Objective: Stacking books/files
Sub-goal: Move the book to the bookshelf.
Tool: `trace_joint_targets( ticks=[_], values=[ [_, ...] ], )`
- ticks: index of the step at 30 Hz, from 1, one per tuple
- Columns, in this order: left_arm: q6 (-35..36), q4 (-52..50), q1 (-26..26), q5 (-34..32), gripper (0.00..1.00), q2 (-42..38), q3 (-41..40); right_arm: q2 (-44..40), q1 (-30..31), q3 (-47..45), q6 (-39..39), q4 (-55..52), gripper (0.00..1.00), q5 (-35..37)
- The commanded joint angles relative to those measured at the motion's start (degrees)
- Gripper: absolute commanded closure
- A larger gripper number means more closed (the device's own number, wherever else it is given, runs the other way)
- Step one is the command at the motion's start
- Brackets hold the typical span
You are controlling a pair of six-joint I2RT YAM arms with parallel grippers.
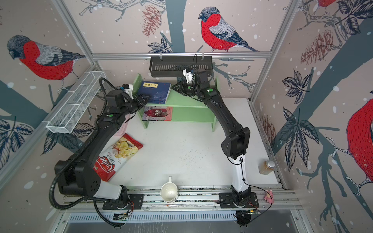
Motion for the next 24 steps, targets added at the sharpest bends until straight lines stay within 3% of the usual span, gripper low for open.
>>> trace_joint_targets(
  ticks=[1,8,10,14,18,21,24],
  values=[
    [-0.56,1.16,0.43,1.70,0.54,-0.82,-0.04,0.33,0.07,0.12,-0.65,1.94,0.72,-0.90],
    [3.32,-6.88,4.69,8.10,0.54,-7.06,2.84,-1.46,1.38,1.70,-9.16,-1.55,0.62,2.49],
    [7.07,-9.16,8.13,9.88,0.51,-9.78,4.25,-3.63,2.54,1.30,-13.84,-3.90,0.55,6.11],
    [17.22,-17.44,12.15,7.15,0.45,-13.22,6.27,-8.73,6.04,-0.72,-22.47,-9.28,0.48,18.38],
    [18.16,-17.26,13.83,4.43,0.39,-16.08,0.35,-17.12,10.58,-10.86,-26.73,-8.89,0.44,31.79],
    [17.35,-15.12,14.51,3.92,0.37,-17.23,-4.64,-25.99,12.69,-23.45,-27.04,-4.32,0.42,37.50],
    [19.15,-12.87,14.59,1.52,0.31,-19.42,-9.07,-36.00,13.77,-37.98,-26.15,3.55,0.29,40.03]
  ],
)
